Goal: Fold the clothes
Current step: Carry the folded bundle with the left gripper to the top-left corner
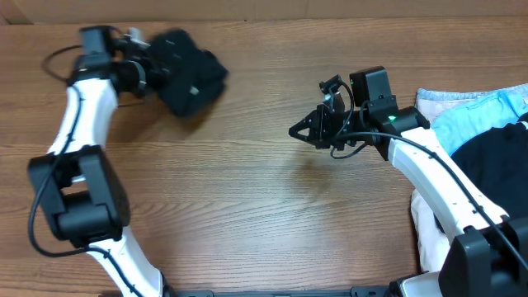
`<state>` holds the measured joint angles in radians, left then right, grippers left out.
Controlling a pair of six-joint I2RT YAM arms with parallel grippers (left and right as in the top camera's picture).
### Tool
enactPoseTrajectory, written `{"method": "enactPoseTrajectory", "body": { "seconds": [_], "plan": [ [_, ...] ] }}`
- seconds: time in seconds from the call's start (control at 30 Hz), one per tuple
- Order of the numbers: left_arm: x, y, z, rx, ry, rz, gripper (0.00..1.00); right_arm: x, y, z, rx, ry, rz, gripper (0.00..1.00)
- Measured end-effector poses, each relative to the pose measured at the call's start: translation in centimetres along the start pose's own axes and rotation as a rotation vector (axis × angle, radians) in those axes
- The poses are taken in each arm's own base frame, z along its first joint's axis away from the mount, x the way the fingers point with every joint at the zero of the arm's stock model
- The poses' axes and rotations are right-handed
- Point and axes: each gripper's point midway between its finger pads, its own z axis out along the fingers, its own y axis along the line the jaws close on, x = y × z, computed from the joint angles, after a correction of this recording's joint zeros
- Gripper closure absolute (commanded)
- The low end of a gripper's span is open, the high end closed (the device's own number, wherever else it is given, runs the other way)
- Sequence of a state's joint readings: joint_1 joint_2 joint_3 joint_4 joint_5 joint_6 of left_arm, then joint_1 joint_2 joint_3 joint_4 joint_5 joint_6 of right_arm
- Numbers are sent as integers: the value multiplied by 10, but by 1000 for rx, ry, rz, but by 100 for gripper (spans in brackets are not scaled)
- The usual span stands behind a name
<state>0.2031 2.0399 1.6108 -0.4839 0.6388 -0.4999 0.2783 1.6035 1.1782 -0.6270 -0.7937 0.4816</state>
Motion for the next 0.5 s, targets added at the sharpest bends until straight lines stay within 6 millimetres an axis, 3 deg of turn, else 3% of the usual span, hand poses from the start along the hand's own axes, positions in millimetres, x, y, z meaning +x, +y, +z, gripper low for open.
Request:
{"method": "enactPoseTrajectory", "body": {
  "seconds": [0.2, 0.37, 0.5],
  "plan": [
    [-42, 56, -18, -210, -190, -112, 88, 18, -30, -2, 143, 47, 43, 96],
    [-71, 94, -14, -261, -320, -209, 72, 33, -47, -6, 229, 89, 57, 96],
    [-85, 136, -11, -257, -370, -319, 72, 36, -52, -8, 255, 101, 42, 96]
  ]
}}
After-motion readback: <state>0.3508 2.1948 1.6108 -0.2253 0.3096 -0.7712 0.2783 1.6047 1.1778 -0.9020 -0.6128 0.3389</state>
